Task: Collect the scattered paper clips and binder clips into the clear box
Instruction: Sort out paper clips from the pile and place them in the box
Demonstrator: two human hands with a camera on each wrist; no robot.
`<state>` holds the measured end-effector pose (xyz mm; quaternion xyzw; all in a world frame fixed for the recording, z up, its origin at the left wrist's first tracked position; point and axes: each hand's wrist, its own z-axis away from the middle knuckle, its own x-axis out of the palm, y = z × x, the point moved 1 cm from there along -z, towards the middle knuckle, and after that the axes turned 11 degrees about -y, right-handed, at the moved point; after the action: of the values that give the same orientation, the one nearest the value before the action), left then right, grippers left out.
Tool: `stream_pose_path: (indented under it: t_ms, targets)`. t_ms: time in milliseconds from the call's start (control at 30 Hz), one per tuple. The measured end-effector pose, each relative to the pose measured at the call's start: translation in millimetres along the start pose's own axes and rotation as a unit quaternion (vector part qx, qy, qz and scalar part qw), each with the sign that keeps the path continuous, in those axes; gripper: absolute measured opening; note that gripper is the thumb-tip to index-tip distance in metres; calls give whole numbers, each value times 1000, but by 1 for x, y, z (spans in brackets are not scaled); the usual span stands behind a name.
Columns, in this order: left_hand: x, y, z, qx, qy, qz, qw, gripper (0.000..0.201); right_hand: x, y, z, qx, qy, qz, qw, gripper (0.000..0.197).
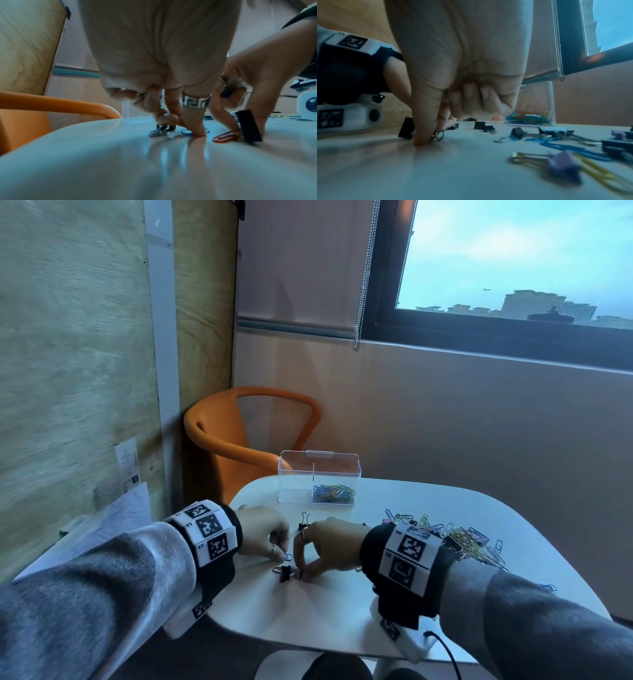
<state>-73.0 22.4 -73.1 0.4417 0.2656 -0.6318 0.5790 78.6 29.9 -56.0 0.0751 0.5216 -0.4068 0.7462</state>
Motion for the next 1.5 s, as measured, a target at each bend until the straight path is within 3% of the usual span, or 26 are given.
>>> stream_pose_path:
  t_ms: [100, 200, 233, 333, 467, 500, 567, 633, 700, 833, 1000, 1067, 1133, 1233, 1267, 1333, 1400, 1433, 1500]
  targets:
    - [2, 1, 1, 9, 3, 4, 1000, 17, -4, 8, 9, 11, 1, -1, 1000, 25]
    - [-2, 0, 5, 45, -22, 112, 992, 3, -11, 23, 18, 33, 33, -8, 999, 24]
    - [-5, 1, 6, 51, -42, 156, 986, 7, -14, 29, 20, 44, 42, -13, 998, 23]
    - [-7, 5, 6, 25, -87, 272, 958, 21, -19, 41, 25, 65, 32, -21, 997, 24]
    - [-6, 11, 6, -41, -81, 448, 890, 31, -25, 51, 31, 72, 61, -44, 995, 28]
    - [-7, 12, 6, -46, -76, 456, 886, 33, -27, 54, 34, 76, 75, -35, 994, 27]
    - [-8, 12, 6, -35, -57, 405, 912, 37, -28, 61, 38, 89, 77, -8, 993, 26]
    - [-5, 10, 7, -3, -36, 264, 964, 36, -25, 69, 41, 110, 57, 11, 992, 28]
    - [1, 8, 7, 19, -33, 153, 987, 46, -19, 74, 41, 139, 33, 16, 990, 33]
    - [5, 8, 6, 17, -40, 104, 994, 51, -10, 75, 35, 177, 26, 13, 984, 42]
    - [6, 14, 6, 2, -42, 74, 996, 41, -10, 71, 30, 186, 21, 23, 982, 28]
    - [6, 18, 6, -7, -46, 120, 992, 34, -9, 69, 31, 192, 15, 28, 981, 27]
    - [3, 19, 3, 1, -43, 279, 959, 29, -9, 69, 32, 194, 17, 15, 981, 28]
    - [-9, 23, 2, 37, 18, 514, 857, 32, -16, 78, 33, 174, 63, -87, 979, 29]
    - [-13, 26, 1, 57, 28, 566, 822, 33, -19, 82, 36, 157, 82, -163, 971, 24]
    - [-22, 33, -4, 92, 35, 622, 777, 35, -24, 87, 43, 108, 114, -371, 915, 17]
    - [-27, 42, -12, 100, 46, 634, 765, 36, -25, 90, 52, 74, 137, -470, 869, 21]
    - [-27, 46, -17, 93, 50, 631, 768, 36, -25, 91, 54, 72, 136, -464, 873, 22]
    - [-26, 56, -26, 77, 46, 628, 773, 35, -22, 89, 55, 90, 116, -385, 911, 20]
